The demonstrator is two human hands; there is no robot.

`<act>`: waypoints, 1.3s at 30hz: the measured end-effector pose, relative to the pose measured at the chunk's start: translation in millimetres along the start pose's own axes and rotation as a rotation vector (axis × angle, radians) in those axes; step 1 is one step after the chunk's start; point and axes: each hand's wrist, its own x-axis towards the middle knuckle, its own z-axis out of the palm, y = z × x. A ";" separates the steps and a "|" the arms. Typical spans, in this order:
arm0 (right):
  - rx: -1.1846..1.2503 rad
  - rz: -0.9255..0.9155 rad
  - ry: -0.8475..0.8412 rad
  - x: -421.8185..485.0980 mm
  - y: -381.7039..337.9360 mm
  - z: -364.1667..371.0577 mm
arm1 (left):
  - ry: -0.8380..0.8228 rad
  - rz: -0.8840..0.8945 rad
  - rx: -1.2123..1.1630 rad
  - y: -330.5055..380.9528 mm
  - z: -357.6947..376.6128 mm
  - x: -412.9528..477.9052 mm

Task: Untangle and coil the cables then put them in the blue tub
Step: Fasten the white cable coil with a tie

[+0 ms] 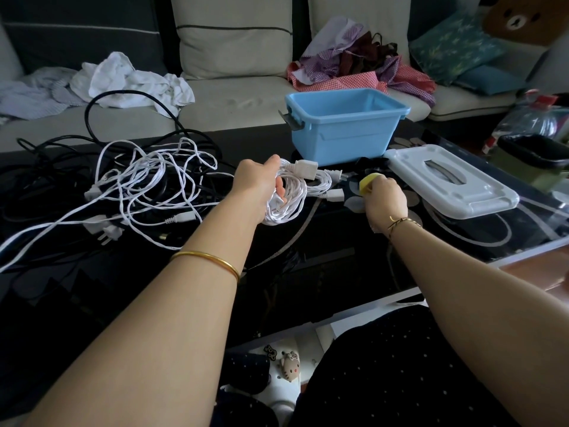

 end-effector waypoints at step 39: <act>0.892 0.137 -0.019 7.1 6.5 -12.1 | -0.011 -0.015 -0.088 0.3 3.8 0.5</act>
